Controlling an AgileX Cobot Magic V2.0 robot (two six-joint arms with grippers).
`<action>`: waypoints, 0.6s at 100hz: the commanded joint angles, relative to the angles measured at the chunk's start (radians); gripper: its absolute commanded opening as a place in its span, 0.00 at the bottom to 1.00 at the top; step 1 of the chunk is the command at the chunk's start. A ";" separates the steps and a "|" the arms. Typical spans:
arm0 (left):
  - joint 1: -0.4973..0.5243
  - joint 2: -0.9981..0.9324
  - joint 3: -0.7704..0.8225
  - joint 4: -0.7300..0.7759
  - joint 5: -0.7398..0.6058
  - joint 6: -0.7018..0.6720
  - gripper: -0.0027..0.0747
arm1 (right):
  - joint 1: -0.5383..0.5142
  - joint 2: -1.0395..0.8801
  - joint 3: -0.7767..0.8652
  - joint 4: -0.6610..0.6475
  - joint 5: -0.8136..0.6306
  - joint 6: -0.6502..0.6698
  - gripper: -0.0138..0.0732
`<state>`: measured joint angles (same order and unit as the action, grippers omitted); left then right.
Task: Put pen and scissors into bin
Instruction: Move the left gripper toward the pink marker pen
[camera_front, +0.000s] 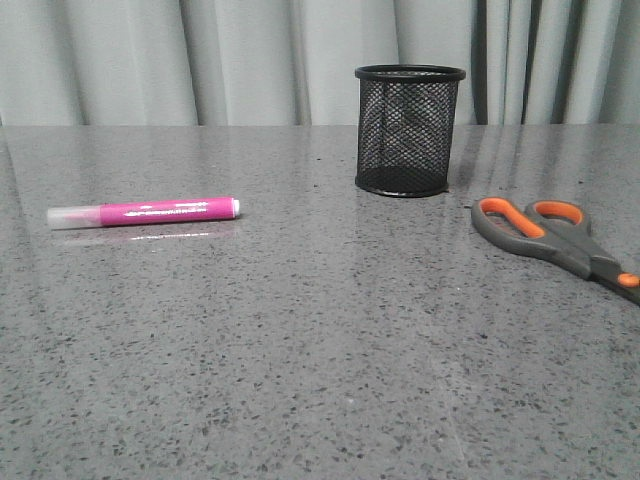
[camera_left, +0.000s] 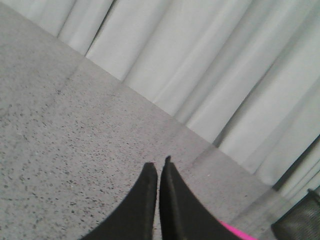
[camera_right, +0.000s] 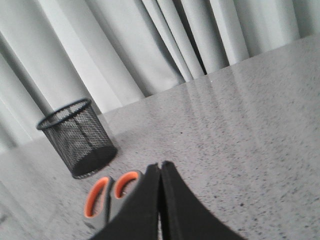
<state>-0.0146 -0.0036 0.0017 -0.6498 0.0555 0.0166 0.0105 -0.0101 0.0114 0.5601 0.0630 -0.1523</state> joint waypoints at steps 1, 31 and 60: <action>-0.001 -0.031 0.037 -0.106 -0.067 -0.007 0.01 | -0.007 -0.021 0.013 0.080 -0.080 0.000 0.07; -0.001 -0.018 -0.089 -0.029 0.104 0.007 0.01 | -0.007 0.032 -0.075 0.075 0.042 0.000 0.09; -0.001 0.210 -0.358 0.224 0.346 0.091 0.01 | -0.007 0.323 -0.331 -0.148 0.242 0.000 0.09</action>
<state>-0.0146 0.1103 -0.2519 -0.4645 0.3792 0.0407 0.0105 0.2080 -0.2138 0.4923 0.2897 -0.1523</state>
